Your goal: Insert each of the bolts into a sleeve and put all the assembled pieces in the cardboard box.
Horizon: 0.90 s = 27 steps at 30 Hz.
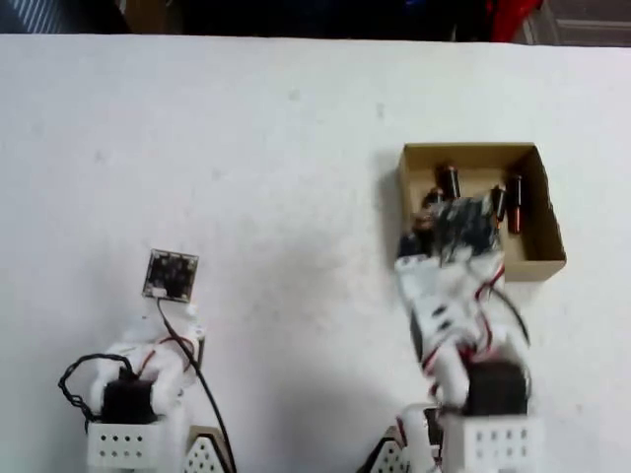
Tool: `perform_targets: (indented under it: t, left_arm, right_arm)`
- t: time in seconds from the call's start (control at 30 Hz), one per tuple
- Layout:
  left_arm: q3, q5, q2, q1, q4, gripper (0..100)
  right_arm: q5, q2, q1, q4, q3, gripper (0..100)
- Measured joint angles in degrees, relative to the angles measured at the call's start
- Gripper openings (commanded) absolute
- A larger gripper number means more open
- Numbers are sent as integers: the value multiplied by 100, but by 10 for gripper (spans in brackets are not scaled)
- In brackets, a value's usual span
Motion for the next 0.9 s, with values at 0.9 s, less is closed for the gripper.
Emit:
perform_targets:
  t: [0.9]
  left_arm:
    - [0,-9,0,0,0,23]
  right_arm:
    - [255,7903,1433,-800,-4615,16]
